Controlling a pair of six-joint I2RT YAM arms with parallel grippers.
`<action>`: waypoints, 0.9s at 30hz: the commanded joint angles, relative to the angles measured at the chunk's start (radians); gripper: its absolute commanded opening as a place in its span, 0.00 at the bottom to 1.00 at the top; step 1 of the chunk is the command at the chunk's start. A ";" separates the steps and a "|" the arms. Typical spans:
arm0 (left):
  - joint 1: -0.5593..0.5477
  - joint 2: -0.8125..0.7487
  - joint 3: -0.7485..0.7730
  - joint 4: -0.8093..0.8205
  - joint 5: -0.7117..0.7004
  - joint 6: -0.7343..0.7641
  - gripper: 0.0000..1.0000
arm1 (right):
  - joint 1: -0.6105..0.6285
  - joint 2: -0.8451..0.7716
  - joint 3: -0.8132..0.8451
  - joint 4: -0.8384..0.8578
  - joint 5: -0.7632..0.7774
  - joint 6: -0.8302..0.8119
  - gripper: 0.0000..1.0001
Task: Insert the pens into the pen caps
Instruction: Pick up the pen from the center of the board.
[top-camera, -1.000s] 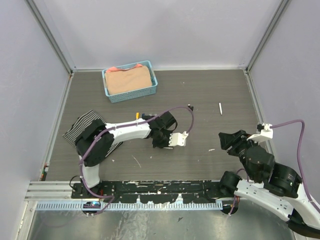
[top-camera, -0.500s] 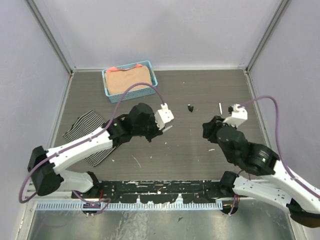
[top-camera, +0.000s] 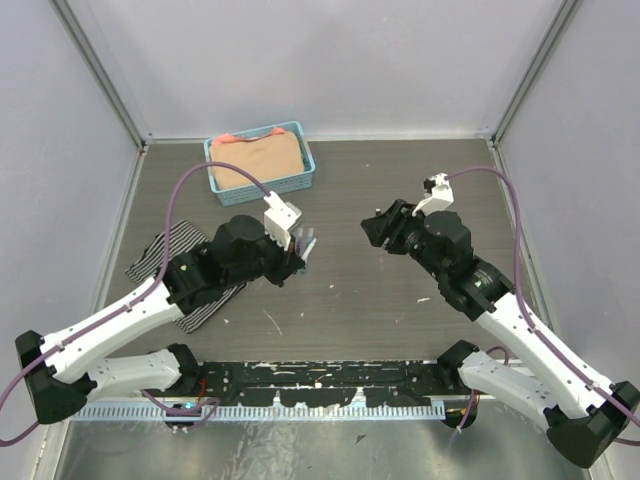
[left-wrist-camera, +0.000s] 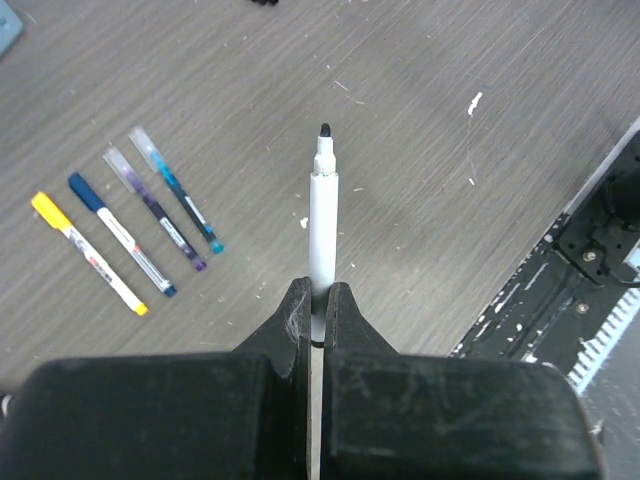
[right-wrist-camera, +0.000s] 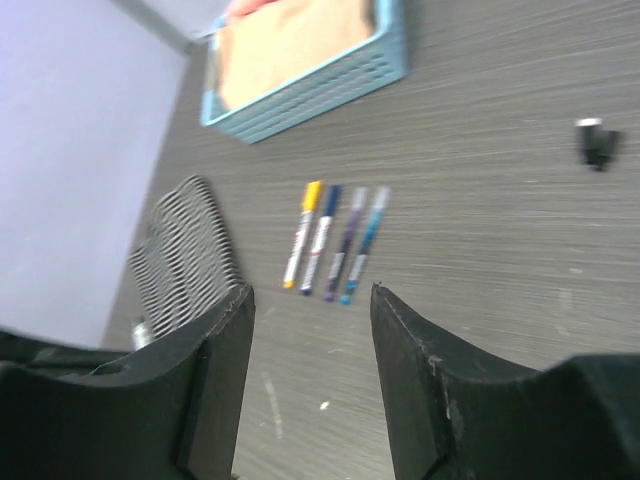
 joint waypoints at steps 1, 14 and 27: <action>-0.004 0.001 0.018 -0.008 -0.008 -0.132 0.00 | -0.001 -0.033 -0.106 0.375 -0.284 0.089 0.57; -0.004 0.082 0.060 -0.013 0.026 -0.172 0.00 | 0.341 -0.007 -0.204 0.512 0.146 0.184 0.65; -0.005 0.107 0.082 -0.016 0.088 -0.160 0.00 | 0.355 0.121 -0.182 0.566 0.142 0.269 0.50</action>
